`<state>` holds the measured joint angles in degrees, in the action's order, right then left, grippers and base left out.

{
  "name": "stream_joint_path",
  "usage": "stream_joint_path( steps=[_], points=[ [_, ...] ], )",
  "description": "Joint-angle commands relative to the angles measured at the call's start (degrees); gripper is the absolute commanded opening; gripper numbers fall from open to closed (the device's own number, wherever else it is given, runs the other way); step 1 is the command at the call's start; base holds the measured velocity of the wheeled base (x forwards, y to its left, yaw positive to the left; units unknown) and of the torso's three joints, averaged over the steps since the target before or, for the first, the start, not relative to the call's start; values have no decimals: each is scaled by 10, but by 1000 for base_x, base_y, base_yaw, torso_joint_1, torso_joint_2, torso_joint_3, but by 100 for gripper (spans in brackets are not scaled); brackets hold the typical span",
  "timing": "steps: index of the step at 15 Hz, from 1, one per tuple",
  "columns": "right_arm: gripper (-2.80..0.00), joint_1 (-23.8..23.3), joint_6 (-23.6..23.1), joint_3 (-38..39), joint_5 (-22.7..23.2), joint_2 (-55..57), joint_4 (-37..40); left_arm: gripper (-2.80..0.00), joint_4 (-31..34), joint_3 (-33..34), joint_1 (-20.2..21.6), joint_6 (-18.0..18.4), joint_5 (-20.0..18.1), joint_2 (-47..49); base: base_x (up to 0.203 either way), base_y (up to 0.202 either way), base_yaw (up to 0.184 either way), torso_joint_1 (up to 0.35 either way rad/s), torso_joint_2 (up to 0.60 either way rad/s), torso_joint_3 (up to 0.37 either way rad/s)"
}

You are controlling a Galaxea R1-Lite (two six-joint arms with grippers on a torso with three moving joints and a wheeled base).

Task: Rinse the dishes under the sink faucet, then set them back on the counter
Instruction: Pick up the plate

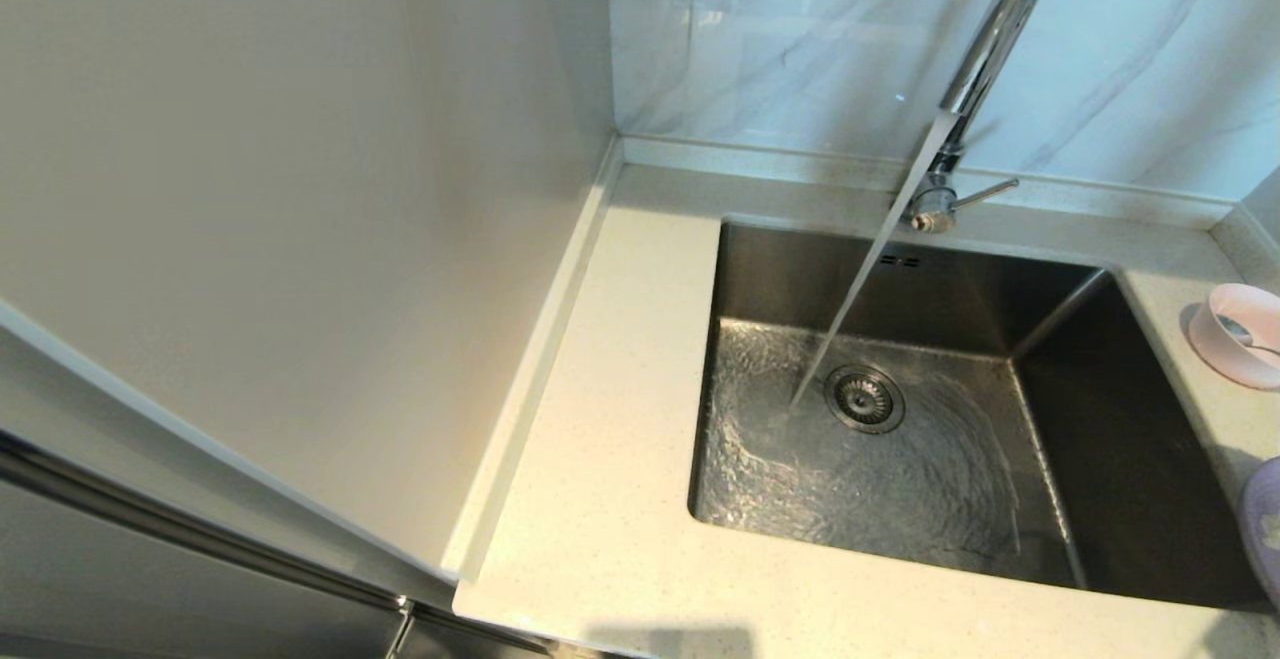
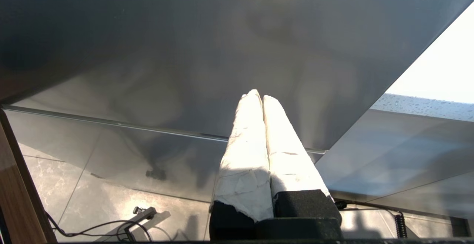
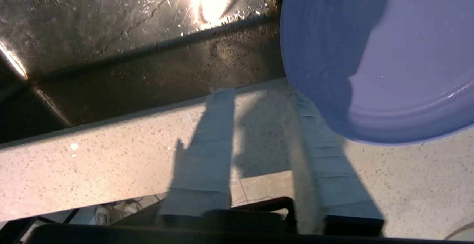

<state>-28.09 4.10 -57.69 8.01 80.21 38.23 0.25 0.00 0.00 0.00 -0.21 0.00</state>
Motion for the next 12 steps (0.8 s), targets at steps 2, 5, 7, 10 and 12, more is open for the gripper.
stream_joint_path(
  steps=[2,5,7,10,12],
  points=[
    [0,0,0,2,1,5,-16,-280,0,0,0,0,0,0,0,0,0,0,0,0],
    [0,0,-2,8,1,7,-19,-280,0,0,0,0,0,0,0,0,0,0,0,0],
    [0,0,-3,28,0,7,-55,-280,0,0,0,0,0,0,0,0,0,0,0,0],
    [0,0,-28,64,-14,3,-110,-280,0,0,0,0,0,0,0,0,0,0,0,0],
    [0,0,-37,73,-19,4,-115,-280,0,0,0,0,0,0,0,0,0,0,0,0]
  ],
)
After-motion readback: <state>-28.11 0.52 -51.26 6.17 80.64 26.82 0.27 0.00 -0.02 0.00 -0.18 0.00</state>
